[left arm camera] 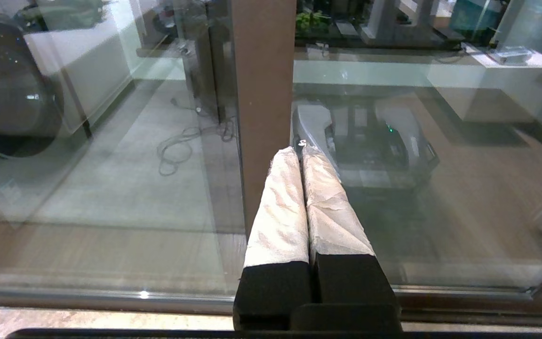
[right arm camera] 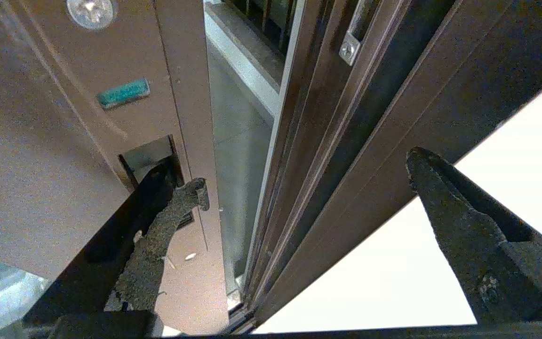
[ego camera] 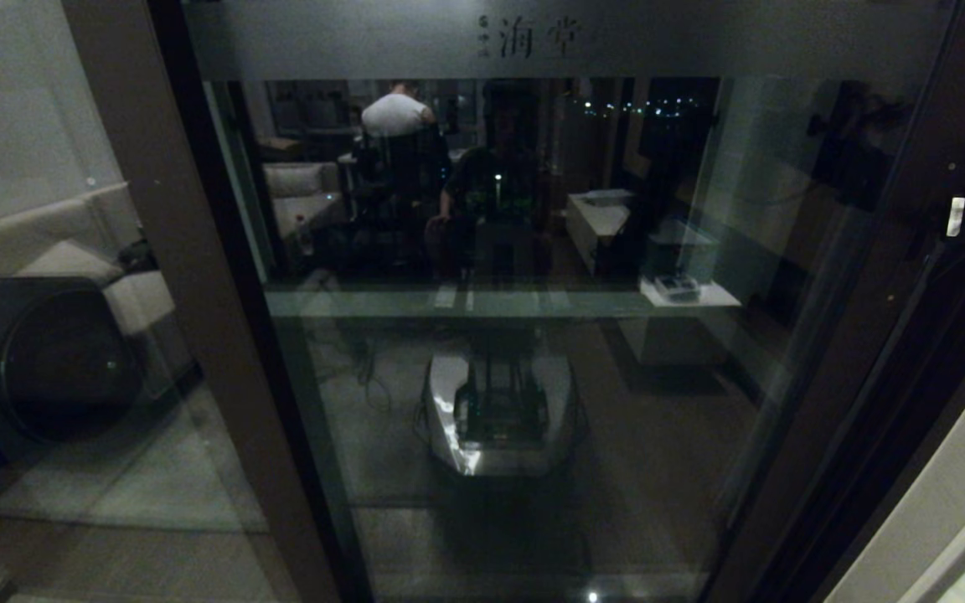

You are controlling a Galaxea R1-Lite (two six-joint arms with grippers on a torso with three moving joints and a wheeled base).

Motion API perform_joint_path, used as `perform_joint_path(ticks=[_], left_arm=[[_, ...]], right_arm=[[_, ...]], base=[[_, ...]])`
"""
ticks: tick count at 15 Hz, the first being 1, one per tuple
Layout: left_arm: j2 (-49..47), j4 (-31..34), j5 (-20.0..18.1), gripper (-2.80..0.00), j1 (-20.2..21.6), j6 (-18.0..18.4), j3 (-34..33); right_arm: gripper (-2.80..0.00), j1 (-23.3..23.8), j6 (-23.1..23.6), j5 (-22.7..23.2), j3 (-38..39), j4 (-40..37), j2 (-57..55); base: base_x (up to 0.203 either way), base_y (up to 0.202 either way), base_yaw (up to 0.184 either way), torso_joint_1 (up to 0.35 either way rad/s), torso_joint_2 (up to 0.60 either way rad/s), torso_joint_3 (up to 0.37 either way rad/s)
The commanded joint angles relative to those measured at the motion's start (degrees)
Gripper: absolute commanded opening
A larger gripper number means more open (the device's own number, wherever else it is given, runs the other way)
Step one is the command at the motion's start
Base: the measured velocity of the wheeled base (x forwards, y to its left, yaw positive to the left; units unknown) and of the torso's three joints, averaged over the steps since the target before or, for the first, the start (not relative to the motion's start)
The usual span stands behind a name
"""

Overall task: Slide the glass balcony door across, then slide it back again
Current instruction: Close the slid door

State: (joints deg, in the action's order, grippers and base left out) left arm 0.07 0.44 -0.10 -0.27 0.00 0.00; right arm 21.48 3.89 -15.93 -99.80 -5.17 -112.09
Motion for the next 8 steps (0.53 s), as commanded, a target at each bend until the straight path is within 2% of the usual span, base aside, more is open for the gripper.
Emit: perform_joint_path(ticks=[1,8], left_arm=[[0.01,0.00,0.01,-2.80,0.00,0.00,0.00],[0.01,0.00,0.01,-2.80,0.00,0.00,-0.09]], right_arm=[[0.00,0.67,-0.02,-0.41,-0.04,0.51,0.03],[0.00,2.23,0.56,-0.41,-0.92,0.51,-0.23]], base=[[0.000,0.000,0.000,0.000,0.00,0.000],[0.000,0.000,0.000,0.000,0.00,0.000]])
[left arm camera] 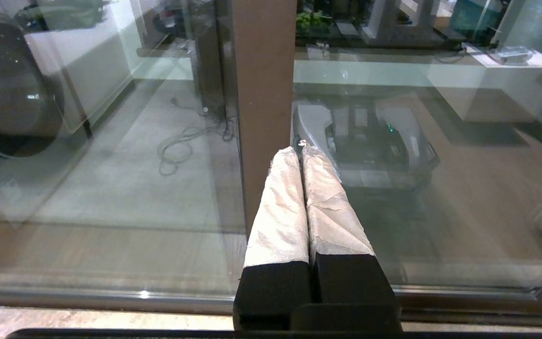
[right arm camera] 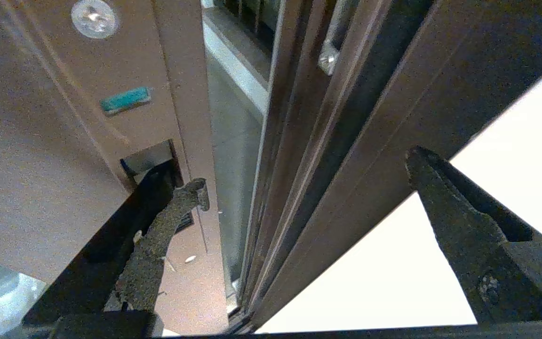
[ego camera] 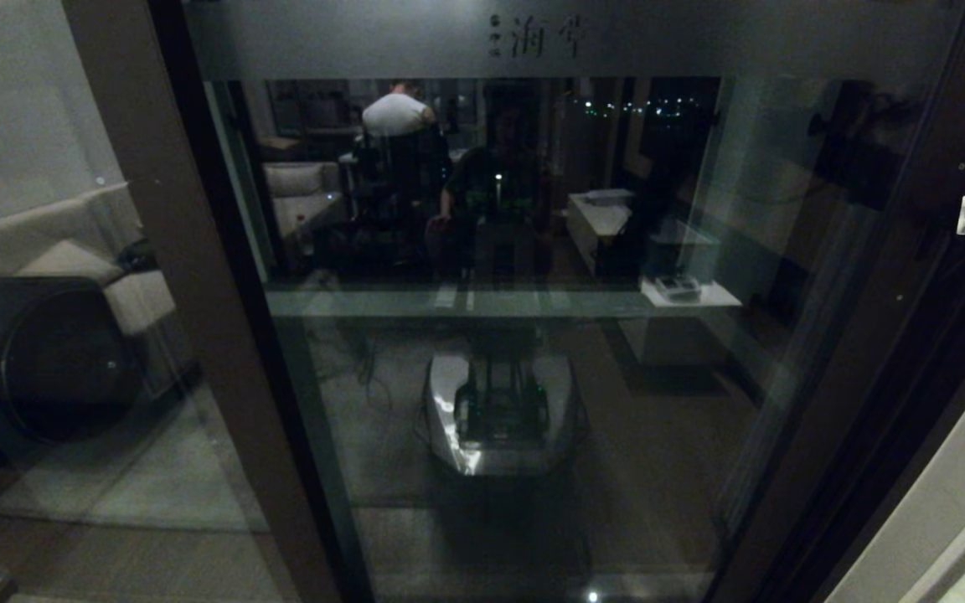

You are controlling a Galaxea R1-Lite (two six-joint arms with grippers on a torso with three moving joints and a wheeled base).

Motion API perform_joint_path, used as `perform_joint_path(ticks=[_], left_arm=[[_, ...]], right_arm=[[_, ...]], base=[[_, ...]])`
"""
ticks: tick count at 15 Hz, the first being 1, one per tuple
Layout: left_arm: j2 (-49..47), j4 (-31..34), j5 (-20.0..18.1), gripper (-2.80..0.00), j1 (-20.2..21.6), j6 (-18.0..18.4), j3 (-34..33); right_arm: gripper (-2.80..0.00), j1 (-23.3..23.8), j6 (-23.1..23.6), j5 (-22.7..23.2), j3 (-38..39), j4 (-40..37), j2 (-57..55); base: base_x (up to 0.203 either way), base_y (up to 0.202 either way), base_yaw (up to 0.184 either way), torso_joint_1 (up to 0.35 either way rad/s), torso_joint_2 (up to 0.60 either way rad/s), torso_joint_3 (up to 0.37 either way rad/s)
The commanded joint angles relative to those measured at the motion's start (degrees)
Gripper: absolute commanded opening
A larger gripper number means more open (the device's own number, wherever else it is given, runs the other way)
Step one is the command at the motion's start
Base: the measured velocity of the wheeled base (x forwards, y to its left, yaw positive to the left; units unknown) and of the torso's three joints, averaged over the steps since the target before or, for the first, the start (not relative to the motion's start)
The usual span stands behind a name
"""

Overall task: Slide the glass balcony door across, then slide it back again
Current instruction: Close the slid door

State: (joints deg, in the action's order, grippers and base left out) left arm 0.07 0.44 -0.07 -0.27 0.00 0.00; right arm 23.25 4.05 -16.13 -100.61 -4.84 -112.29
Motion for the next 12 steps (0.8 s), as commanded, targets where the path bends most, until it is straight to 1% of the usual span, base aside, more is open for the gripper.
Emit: perform_joint_path(ticks=[1,9,12], left_arm=[[0.01,0.00,-0.01,-2.80,0.00,0.00,-0.03],[0.01,0.00,-0.01,-2.80,0.00,0.00,-0.01],[0.01,0.00,-0.01,-2.80,0.00,0.00,0.00]], right_arm=[[0.00,0.48,0.70,-0.21,-0.11,0.18,-0.04],[0.00,0.55,0.48,-0.11,-0.01,0.18,0.47],[0.00,0.48,0.25,0.89,2.04,0.18,3.98]], base=[[0.000,0.000,0.000,0.000,0.00,0.000],[0.000,0.000,0.000,0.000,0.00,0.000],[0.000,0.000,0.000,0.000,0.00,0.000]])
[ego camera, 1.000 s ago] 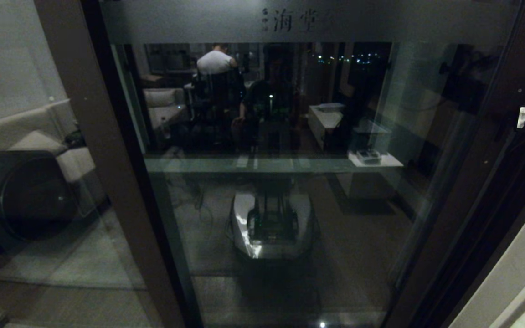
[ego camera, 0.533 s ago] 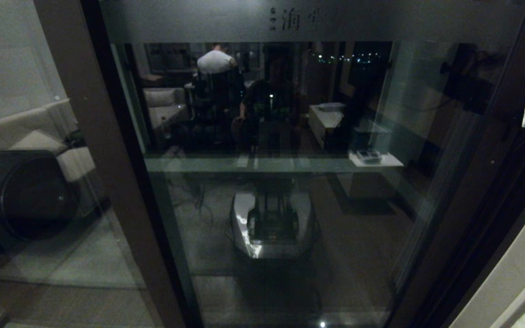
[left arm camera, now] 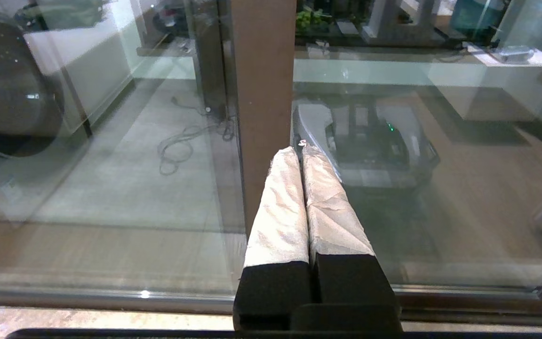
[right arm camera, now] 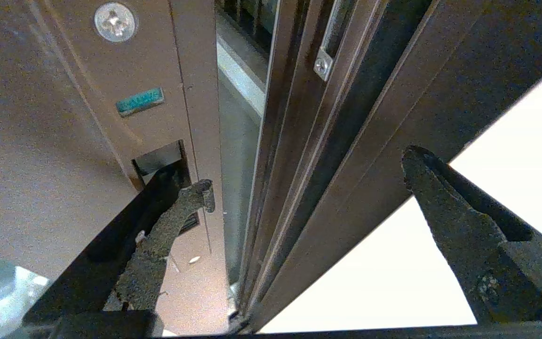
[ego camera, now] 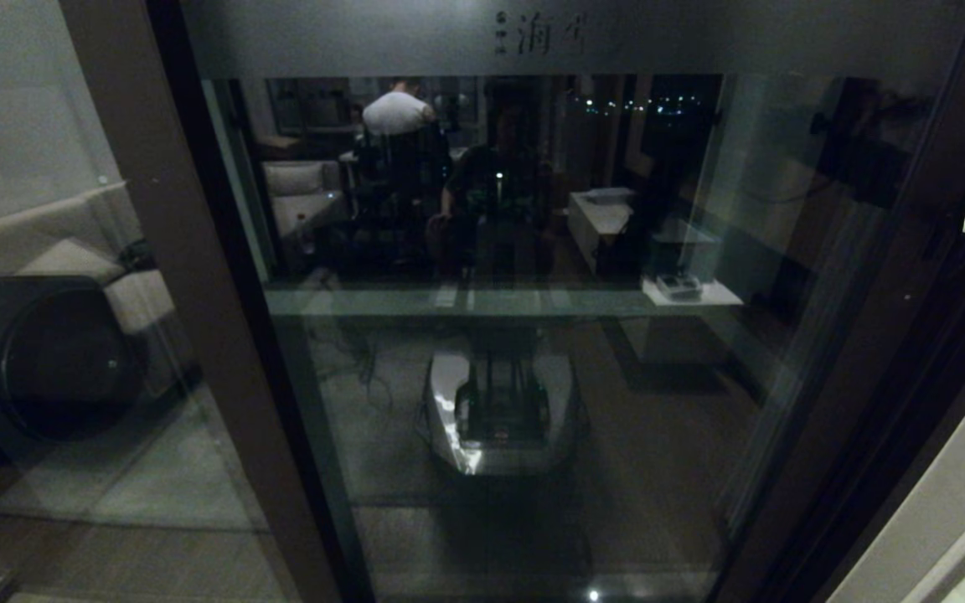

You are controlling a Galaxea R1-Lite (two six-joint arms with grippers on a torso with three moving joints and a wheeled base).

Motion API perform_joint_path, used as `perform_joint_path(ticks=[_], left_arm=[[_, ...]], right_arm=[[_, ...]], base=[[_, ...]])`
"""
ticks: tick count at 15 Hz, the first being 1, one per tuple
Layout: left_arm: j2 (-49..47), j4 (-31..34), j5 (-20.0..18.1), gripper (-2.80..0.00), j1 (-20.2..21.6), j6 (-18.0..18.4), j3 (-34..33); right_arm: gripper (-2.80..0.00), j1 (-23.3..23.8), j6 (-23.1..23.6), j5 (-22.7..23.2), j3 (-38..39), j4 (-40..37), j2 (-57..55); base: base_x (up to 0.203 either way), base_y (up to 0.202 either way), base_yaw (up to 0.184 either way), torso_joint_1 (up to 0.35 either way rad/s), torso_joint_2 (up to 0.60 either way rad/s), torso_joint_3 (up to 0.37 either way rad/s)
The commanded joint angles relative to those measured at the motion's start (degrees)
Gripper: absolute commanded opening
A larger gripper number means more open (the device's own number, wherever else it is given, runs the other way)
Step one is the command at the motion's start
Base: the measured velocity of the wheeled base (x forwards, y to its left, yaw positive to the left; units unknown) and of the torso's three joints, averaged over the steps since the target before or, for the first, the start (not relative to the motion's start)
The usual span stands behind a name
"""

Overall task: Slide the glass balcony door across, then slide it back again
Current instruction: Close the slid door

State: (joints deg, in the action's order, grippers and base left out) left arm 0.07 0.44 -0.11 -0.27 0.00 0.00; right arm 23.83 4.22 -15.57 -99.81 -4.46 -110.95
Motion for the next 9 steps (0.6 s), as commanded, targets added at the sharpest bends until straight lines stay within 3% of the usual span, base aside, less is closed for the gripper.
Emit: perform_joint_path(ticks=[1,7,9], left_arm=[[0.01,0.00,0.02,-2.80,0.00,0.00,-0.09],[0.01,0.00,0.02,-2.80,0.00,0.00,-0.08],[0.01,0.00,0.02,-2.80,0.00,0.00,-0.09]], right_arm=[[0.00,-0.10,0.09,1.16,2.49,-0.19,4.38],[0.00,-0.10,0.58,3.81,8.58,-0.28,11.77],[0.00,-0.16,1.28,6.77,10.19,-0.28,13.44]], base=[[0.000,0.000,0.000,0.000,0.00,0.000],[0.000,0.000,0.000,0.000,0.00,0.000],[0.000,0.000,0.000,0.000,0.00,0.000]])
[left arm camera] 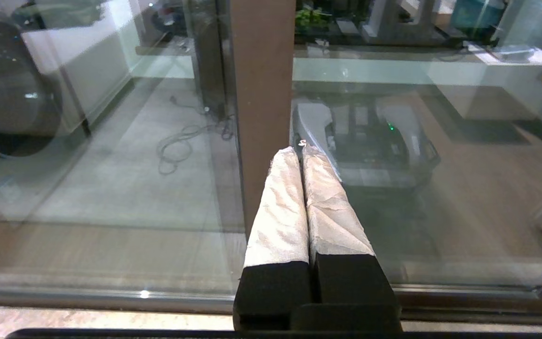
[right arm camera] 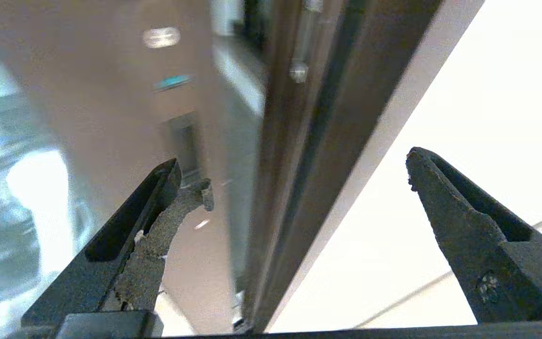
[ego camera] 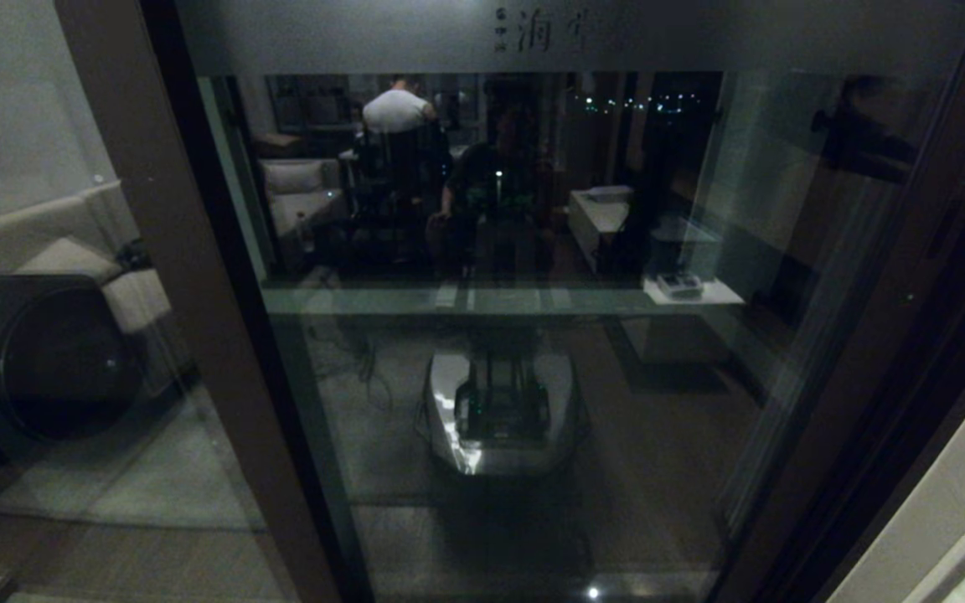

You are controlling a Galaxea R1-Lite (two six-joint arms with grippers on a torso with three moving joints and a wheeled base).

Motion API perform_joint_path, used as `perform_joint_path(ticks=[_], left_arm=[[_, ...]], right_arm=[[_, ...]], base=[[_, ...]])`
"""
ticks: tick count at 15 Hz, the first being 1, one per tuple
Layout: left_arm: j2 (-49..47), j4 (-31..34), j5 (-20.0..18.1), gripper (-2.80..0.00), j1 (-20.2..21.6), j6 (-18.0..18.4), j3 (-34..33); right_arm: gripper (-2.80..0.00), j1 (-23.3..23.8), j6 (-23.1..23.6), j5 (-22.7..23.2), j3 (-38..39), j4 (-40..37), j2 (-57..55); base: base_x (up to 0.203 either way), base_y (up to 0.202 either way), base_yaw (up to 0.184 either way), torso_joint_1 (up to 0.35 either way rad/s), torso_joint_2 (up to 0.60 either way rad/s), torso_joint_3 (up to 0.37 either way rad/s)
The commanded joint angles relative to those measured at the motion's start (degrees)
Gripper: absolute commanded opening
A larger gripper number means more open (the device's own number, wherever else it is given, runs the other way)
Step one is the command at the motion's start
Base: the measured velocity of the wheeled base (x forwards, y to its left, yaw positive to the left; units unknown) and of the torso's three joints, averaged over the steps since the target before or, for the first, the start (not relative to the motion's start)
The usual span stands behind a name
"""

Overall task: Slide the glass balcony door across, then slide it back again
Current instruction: Close the slid door

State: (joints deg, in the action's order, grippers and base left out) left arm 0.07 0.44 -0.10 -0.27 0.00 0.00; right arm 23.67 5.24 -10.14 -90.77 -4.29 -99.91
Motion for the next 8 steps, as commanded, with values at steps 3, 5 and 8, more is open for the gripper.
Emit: perform_joint_path(ticks=[3,5,8], left_arm=[[0.01,0.00,0.01,-2.80,0.00,0.00,-0.01],[0.01,0.00,0.01,-2.80,0.00,0.00,0.00],[0.01,0.00,0.01,-2.80,0.00,0.00,-0.02]], right_arm=[[0.00,-0.21,0.38,2.05,1.55,-0.47,1.99],[0.00,-0.32,0.38,2.23,1.47,-0.54,1.62],[-2.80,-0.74,0.31,2.23,0.58,-0.54,-0.42]], base=[[0.000,0.000,0.000,0.000,0.00,0.000],[0.000,0.000,0.000,0.000,0.00,0.000],[0.000,0.000,0.000,0.000,0.00,0.000]])
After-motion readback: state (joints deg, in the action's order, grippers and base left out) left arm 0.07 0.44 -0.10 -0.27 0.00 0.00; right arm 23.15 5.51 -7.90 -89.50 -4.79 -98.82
